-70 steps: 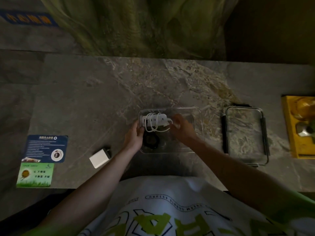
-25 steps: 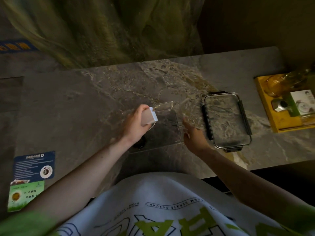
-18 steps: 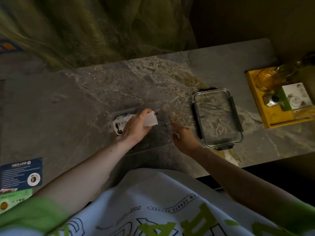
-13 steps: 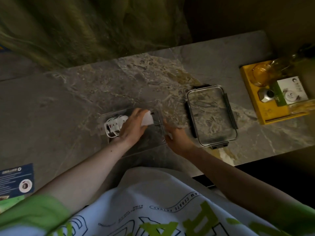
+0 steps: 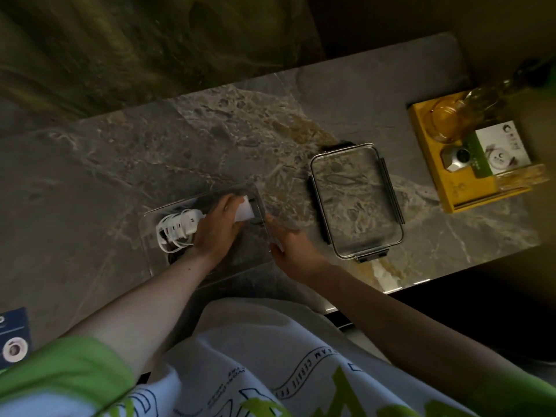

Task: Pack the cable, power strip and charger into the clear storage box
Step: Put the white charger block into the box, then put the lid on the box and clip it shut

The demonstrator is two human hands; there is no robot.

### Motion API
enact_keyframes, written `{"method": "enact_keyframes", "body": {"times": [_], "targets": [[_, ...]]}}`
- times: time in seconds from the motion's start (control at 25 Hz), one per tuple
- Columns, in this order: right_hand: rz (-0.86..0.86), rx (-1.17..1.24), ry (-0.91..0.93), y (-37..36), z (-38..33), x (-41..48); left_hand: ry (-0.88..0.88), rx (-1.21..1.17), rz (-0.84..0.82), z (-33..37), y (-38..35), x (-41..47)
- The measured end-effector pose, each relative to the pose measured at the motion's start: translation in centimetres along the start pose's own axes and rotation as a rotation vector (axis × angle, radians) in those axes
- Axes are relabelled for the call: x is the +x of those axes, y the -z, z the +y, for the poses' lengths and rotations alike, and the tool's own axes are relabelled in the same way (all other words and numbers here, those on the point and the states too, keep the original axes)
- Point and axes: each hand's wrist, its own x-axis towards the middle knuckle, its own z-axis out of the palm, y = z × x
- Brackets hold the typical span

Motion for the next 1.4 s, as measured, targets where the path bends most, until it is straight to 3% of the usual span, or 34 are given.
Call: {"method": "enact_keyframes", "body": {"times": [0.68, 0.88, 1.12, 1.24, 1.4], "targets": [[-0.031, -0.006, 0.002, -0.1, 0.2, 0.1, -0.054, 0.152, 0.002, 0.2, 0.2, -0.1], [-0.013, -0.019, -0.007, 0.7, -0.7, -0.2, -0.056, 0.181, -0.099, 0.5, 0.5, -1.4], [-0.044, 0.041, -0.06, 1.2, -1.8, -0.4, 0.031, 0.057, -0.205, 1.3, 1.1, -2.5], [-0.031, 0.153, -0.137, 1.8, -1.3, -1.2, 0.01, -0.089, 0.031, 1.7, 2.7, -2.6], [0.203, 0.35, -0.338, 3.3, 1.8, -4.1, -0.27, -0.13, 0.311, 5.7, 6.5, -1.8]]}}
